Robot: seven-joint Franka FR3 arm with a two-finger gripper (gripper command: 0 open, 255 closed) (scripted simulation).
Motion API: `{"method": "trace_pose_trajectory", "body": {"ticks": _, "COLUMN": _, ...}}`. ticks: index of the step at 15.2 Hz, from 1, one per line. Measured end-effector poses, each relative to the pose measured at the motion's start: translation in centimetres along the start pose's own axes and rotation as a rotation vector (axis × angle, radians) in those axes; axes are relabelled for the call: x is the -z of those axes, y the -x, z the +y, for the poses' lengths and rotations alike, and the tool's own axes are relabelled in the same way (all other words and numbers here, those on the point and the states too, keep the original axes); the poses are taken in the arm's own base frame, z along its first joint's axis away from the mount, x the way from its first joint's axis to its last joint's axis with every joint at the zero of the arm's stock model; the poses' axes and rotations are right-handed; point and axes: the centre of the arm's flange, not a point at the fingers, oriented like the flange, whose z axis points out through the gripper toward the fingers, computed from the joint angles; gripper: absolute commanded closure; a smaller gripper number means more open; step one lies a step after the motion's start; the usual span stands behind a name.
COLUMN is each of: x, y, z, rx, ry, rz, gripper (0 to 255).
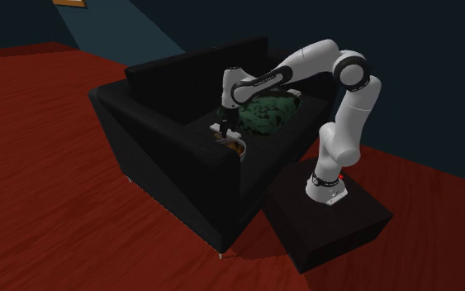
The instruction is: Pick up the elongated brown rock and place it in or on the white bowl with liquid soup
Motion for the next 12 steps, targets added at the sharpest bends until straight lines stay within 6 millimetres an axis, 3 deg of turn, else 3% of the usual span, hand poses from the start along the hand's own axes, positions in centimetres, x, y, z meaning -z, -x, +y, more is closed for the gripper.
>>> {"method": "trace_pose_trajectory", "body": {"ticks": 3, "x": -1.6, "y": -1.6, "z": 2.6, "rx": -0.076, "ry": 0.006, "rz": 0.0, "gripper": 0}}
{"method": "trace_pose_trajectory", "body": {"ticks": 12, "x": -5.5, "y": -1.8, "z": 3.1, "rx": -0.091, "ry": 0.007, "rz": 0.0, "gripper": 0}}
